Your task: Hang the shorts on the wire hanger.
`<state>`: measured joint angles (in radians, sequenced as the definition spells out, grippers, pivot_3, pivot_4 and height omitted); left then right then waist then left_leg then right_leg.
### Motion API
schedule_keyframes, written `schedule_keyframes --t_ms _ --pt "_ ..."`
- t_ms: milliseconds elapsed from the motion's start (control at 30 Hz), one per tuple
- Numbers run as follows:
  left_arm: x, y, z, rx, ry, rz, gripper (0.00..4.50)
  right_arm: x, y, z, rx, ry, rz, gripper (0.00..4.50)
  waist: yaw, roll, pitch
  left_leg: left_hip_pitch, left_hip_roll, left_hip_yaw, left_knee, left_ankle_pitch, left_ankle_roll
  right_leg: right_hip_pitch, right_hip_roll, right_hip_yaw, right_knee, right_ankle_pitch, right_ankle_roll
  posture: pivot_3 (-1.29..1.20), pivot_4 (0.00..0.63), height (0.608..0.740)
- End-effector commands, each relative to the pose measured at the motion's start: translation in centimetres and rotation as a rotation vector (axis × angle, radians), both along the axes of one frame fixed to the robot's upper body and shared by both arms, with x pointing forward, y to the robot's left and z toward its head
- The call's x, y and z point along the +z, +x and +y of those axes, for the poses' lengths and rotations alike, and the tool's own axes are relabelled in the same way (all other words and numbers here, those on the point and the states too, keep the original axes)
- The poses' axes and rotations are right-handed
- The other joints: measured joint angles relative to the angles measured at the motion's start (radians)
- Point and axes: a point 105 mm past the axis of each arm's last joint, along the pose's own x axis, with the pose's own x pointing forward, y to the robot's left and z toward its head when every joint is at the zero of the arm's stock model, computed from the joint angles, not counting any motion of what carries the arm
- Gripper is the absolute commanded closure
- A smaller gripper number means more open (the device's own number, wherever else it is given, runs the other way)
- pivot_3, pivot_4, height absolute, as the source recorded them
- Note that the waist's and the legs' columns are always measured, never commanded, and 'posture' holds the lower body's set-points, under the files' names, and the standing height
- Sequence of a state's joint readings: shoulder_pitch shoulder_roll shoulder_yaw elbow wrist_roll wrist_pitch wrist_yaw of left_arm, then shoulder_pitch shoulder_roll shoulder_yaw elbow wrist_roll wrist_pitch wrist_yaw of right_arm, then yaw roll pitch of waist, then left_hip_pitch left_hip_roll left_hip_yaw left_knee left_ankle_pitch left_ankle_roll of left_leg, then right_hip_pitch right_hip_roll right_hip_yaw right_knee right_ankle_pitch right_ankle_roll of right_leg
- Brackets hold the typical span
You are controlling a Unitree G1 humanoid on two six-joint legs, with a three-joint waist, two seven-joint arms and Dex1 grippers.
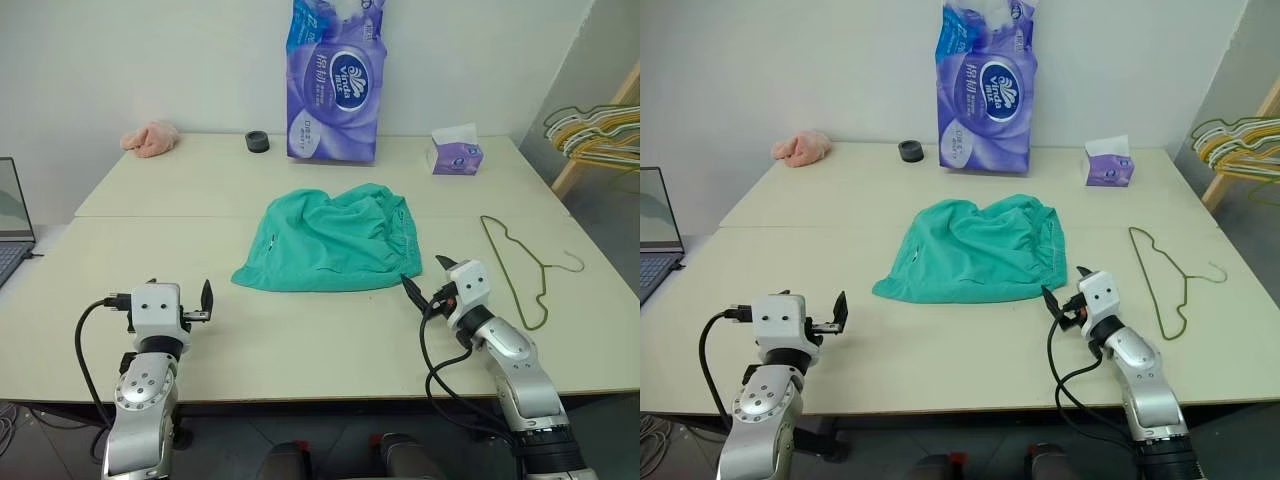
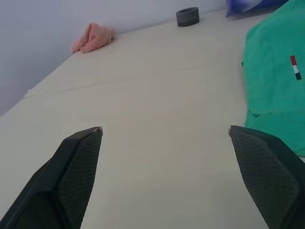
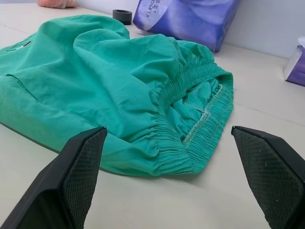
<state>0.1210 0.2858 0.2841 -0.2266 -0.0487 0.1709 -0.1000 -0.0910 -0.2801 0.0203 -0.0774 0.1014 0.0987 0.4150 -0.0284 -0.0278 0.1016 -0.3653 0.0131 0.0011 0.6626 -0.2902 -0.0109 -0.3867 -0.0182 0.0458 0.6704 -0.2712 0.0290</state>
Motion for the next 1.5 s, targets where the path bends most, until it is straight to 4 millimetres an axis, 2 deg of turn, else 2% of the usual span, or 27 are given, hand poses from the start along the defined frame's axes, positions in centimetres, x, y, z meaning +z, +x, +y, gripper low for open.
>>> schedule_keyframes --t_ms 33,233,367,533,633,733,867,1000,1233,1333,1500 --pt "1.6 -0.2 0.6 0.004 0.025 -0.059 0.00 1.6 -0.2 0.3 0.034 0.007 -0.054 0.03 0.000 0.000 0.000 0.000 0.000 0.000 0.000 0.000 0.000 0.000 0.000 0.000 0.000 0.000 0.000 0.01 0.084 0.740" --pt "1.7 -0.3 0.0 -0.084 0.052 -0.056 0.00 1.5 -1.1 1.8 0.161 -0.025 -0.041 0.03 0.000 0.001 0.001 0.000 0.000 0.000 -0.001 0.000 0.000 0.000 0.000 0.000 -0.001 0.000 0.000 0.00 0.088 0.740" --pt "1.5 0.2 -0.9 -0.248 0.112 0.001 0.00 1.9 -1.9 3.2 0.287 -0.032 -0.024 0.03 -0.001 0.002 0.002 0.000 0.001 0.000 -0.002 0.000 0.000 0.001 0.000 -0.001 -0.005 0.000 0.000 -0.01 0.088 0.740" --pt "1.8 1.5 -2.2 -0.532 0.277 0.117 0.00 2.4 -4.6 4.6 0.546 -0.142 0.017 0.03 0.000 0.003 0.007 -0.001 0.000 -0.001 -0.002 0.000 0.000 0.000 0.000 -0.003 -0.006 0.000 0.000 -0.03 0.089 0.740" --pt "2.3 2.6 -2.3 -0.616 0.367 0.138 0.00 2.2 -6.1 4.9 0.681 -0.255 0.028 0.03 0.000 0.004 0.009 -0.001 0.000 0.000 -0.002 0.000 0.000 0.001 0.000 -0.003 -0.007 -0.001 -0.001 -0.03 0.089 0.740" --pt "2.5 3.9 -2.7 -0.695 0.435 0.158 0.00 2.3 -6.8 5.0 0.757 -0.314 0.037 0.03 -0.001 0.003 0.011 -0.002 0.000 -0.001 -0.002 0.000 0.000 0.001 0.000 -0.004 -0.008 0.000 0.000 -0.04 0.090 0.740" --pt "0.5 6.0 -3.5 -0.801 0.495 0.276 0.00 3.1 -7.0 5.5 0.811 -0.343 0.016 0.03 -0.002 0.002 0.015 -0.002 0.000 -0.001 -0.002 0.000 0.000 0.001 0.001 -0.004 -0.007 0.000 0.000 -0.05 0.094 0.740" --pt "-1.6 7.4 -5.1 -0.900 0.456 0.371 0.00 3.5 -6.9 5.8 0.815 -0.341 0.005 0.03 -0.004 0.001 0.015 -0.003 0.000 0.000 -0.002 0.000 0.000 0.000 0.001 -0.003 -0.007 0.001 0.001 -0.07 0.095 0.740" --pt "-2.0 9.4 -6.3 -0.939 0.478 0.380 0.00 3.6 -6.9 5.8 0.800 -0.347 -0.008 0.03 0.001 0.001 0.015 -0.005 -0.002 -0.002 0.000 0.000 0.000 0.000 0.000 -0.004 -0.007 0.002 0.002 -0.09 0.096 0.740" --pt "-1.5 10.2 -6.1 -0.918 0.475 0.357 0.62 3.9 -6.5 5.5 0.764 -0.357 -0.033 0.00 -0.004 0.001 0.015 -0.005 -0.002 -0.001 0.001 0.000 0.000 0.000 0.000 -0.004 -0.007 0.002 0.003 -0.10 0.096 0.740" --pt "-0.9 10.4 -6.0 -0.927 0.472 0.330 2.18 4.2 -4.4 4.7 0.656 -0.435 -0.103 0.00 -0.014 0.001 0.015 -0.004 -0.001 0.000 0.001 0.000 0.000 0.000 0.001 -0.003 -0.006 0.002 0.004 -0.10 0.093 0.740"
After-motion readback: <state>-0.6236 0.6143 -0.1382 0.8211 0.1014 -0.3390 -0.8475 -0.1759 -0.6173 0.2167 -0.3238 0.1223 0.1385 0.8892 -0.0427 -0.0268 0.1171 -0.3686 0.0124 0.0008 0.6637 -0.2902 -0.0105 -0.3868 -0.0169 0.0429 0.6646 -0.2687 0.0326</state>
